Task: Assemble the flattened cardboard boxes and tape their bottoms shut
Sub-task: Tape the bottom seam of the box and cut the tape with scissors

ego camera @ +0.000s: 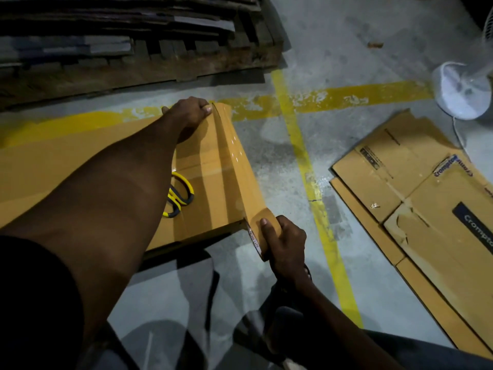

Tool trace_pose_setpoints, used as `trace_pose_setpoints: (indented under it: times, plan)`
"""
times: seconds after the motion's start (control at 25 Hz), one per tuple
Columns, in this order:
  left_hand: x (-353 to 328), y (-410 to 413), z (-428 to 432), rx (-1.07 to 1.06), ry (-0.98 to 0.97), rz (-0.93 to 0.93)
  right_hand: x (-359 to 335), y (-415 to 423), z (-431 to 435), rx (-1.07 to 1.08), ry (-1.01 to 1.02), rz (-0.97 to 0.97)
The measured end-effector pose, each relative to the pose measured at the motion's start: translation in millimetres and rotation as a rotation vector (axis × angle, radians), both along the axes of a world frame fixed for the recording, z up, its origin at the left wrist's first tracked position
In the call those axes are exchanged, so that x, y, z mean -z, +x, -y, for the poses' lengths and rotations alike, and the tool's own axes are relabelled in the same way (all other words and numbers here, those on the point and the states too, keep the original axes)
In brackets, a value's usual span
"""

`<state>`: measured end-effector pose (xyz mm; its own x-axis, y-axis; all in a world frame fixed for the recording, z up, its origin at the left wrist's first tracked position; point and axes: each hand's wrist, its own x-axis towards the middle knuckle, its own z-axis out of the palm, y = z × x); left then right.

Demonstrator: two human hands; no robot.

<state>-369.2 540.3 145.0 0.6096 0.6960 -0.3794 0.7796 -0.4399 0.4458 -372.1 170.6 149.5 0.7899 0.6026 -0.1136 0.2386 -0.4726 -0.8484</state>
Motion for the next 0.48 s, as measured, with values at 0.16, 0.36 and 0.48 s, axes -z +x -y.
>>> trace_pose_setpoints:
  times: [0.16,0.36,0.48]
  plan:
    - [-1.3,-0.4,3.3,-0.008,0.038,0.011,17.7,4.3,8.9,0.039,-0.077,-0.025]
    - [1.2,-0.9,2.1,0.006,0.043,0.001,33.0,4.6,10.2,0.074,-0.097,-0.080]
    - [-1.5,-0.2,0.3,-0.003,0.032,0.005,31.9,3.5,10.0,0.079,-0.095,-0.062]
